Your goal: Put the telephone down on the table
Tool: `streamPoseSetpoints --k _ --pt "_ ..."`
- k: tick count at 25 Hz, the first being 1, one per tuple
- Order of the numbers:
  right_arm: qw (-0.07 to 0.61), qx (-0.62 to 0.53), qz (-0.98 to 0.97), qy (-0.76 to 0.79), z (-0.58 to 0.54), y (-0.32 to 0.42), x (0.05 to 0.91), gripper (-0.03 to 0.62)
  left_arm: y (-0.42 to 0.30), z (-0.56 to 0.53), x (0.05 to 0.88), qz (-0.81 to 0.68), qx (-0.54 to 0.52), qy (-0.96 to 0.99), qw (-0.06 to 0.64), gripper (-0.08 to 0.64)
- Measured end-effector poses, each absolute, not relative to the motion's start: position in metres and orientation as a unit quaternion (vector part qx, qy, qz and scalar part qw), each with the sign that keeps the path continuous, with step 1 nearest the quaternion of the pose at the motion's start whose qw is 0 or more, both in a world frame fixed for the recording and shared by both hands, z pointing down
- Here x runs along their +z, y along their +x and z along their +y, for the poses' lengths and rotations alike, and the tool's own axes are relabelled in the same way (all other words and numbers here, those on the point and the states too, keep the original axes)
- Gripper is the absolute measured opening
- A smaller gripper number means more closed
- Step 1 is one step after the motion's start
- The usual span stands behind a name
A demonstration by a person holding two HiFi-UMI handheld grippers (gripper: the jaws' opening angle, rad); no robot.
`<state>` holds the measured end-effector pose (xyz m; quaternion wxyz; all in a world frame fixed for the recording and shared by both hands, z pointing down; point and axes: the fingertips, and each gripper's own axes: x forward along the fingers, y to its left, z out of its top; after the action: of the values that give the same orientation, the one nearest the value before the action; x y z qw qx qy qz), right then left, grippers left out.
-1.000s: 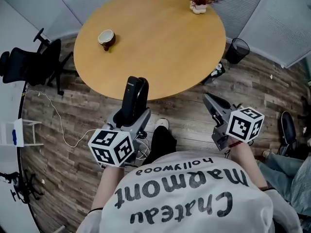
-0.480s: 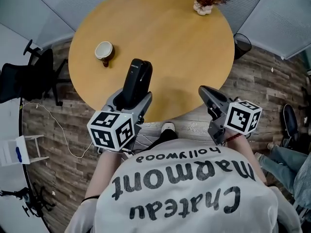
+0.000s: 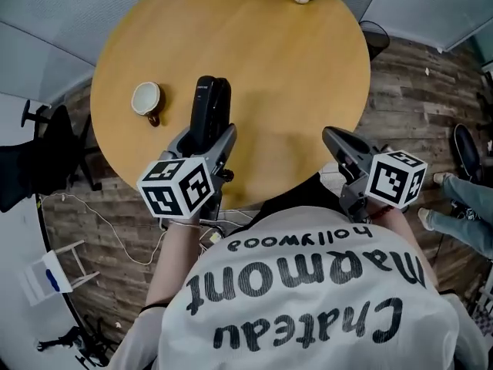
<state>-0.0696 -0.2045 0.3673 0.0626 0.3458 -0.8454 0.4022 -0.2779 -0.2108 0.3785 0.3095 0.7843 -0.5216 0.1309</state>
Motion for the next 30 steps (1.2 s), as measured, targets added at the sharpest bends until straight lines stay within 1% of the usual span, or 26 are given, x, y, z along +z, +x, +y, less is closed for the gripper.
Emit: streamPoseSetpoints --k 6,14,20,30 --pt "0.068 0.415 -0.838 0.346 -0.223 -0.062 0.383 0.015 -0.281 -0.224 0.419 -0.537 0.167 0.761 0.323 0.293" --pt "0.069 0.431 -0.836 0.333 -0.262 -0.053 0.391 0.015 -0.275 -0.233 0.459 -0.531 0.218 0.730 0.371 0.291" --pt "0.070 0.445 -0.829 0.332 -0.274 -0.042 0.402 0.015 -0.270 -0.247 0.479 -0.535 0.248 0.712 0.381 0.291" --pt "0.065 0.454 -0.831 0.314 -0.286 -0.054 0.405 0.015 -0.272 -0.247 0.500 -0.534 0.275 0.700 0.385 0.290"
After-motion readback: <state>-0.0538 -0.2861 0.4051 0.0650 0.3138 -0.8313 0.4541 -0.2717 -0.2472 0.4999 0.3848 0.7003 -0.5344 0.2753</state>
